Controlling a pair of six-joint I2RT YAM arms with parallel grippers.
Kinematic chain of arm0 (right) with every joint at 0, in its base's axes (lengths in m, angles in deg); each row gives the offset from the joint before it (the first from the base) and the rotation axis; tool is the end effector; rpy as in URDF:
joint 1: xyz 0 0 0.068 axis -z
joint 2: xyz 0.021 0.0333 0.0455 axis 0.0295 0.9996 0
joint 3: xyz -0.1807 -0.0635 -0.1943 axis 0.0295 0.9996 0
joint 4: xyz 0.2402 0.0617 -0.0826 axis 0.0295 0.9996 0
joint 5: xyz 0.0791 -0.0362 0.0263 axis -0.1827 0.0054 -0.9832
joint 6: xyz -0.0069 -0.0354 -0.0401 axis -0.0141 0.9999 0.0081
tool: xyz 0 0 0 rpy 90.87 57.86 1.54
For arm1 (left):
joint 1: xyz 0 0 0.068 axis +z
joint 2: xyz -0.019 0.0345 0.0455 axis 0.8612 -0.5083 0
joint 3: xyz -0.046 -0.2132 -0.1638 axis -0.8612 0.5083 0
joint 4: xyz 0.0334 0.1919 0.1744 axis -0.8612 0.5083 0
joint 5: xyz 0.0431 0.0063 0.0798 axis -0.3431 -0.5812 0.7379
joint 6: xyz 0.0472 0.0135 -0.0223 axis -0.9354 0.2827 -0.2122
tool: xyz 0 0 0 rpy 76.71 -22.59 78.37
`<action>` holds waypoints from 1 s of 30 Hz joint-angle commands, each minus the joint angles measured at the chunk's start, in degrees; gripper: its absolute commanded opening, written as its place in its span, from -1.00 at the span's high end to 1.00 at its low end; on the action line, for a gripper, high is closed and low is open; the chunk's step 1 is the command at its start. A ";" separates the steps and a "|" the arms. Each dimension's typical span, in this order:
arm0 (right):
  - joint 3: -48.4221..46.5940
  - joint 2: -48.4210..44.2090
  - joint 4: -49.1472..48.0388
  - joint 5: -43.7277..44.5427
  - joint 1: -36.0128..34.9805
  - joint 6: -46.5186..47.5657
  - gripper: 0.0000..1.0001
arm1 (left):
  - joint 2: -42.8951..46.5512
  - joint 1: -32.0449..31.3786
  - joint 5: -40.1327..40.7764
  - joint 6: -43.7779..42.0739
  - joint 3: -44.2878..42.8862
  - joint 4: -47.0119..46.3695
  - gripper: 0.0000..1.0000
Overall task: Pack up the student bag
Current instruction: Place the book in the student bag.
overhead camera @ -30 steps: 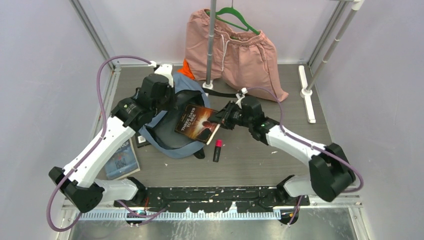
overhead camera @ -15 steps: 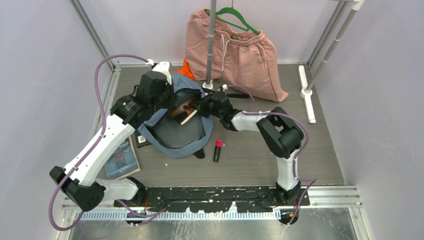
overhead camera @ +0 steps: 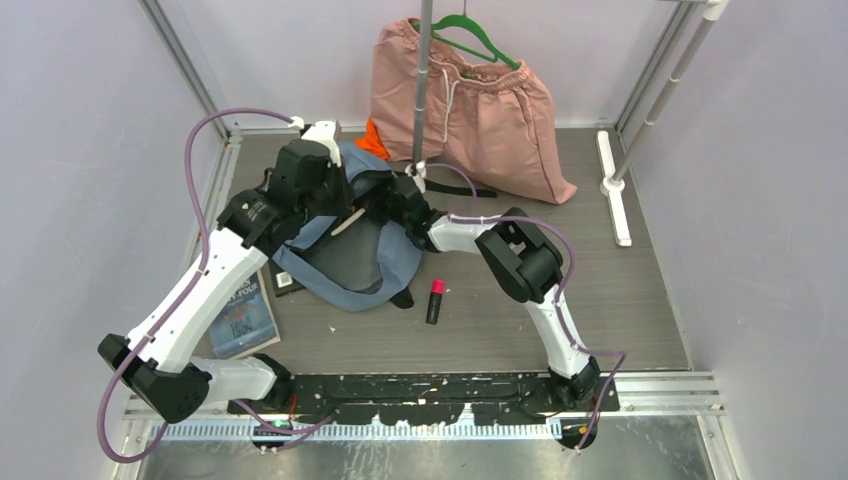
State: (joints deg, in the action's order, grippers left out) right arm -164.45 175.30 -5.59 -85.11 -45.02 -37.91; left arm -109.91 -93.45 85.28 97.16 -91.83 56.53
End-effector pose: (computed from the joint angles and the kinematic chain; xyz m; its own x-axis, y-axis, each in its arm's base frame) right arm 0.3692 0.3463 0.1660 -0.6804 0.7131 -0.1687 0.0877 0.3078 0.9474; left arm 0.2168 -0.1361 0.4153 -0.5599 -0.1175 -0.8202 0.1566 0.9571 -0.2440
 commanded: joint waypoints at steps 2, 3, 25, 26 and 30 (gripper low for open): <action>0.29 -1.65 0.31 -0.73 -0.49 0.67 0.49 | 2.03 0.19 -2.07 1.93 -1.97 -4.11 1.00; 1.24 -2.30 0.60 -1.08 -0.38 0.95 0.14 | 1.98 0.34 -2.16 2.07 -1.77 -4.22 1.00; 24.49 -36.53 26.88 1.53 -0.45 25.97 -1.00 | 2.64 4.72 -3.18 2.52 3.22 -6.03 1.00; 25.59 -39.22 27.43 2.54 -0.44 27.32 -1.00 | 2.64 4.81 -3.46 2.47 3.51 -6.07 1.00; 29.15 -46.69 35.65 9.77 -0.51 32.23 -1.00 | 2.45 4.82 -6.86 1.65 5.18 -6.18 1.00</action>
State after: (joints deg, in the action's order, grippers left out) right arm -137.37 136.65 23.85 -83.45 -45.46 -13.41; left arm -109.43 -88.97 81.85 99.01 -87.66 54.11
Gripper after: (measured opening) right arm 0.996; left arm 0.025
